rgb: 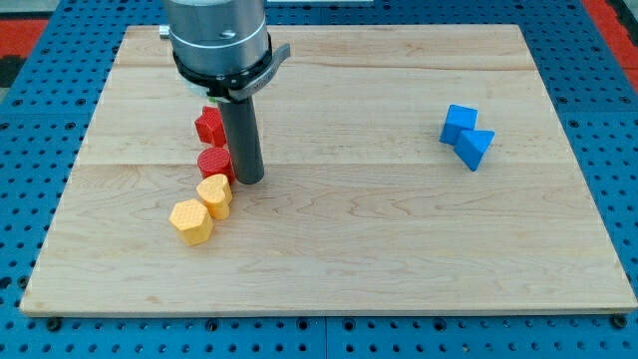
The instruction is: Push the yellow hexagon slightly down and a bit right
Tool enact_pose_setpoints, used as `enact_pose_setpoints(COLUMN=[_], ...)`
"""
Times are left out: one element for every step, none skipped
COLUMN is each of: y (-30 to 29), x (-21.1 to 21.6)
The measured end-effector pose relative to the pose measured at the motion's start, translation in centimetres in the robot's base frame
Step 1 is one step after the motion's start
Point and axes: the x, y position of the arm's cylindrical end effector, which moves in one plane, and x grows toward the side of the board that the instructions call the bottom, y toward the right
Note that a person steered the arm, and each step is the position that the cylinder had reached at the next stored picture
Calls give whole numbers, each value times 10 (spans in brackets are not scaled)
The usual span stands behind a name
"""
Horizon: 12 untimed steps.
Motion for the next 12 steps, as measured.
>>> enact_pose_setpoints(y=[4, 22, 7, 0, -2, -27, -137, -145, -120, -87, -67, -61], x=[-7, 38, 52, 49, 50, 144, 133, 72, 32, 24, 27, 36])
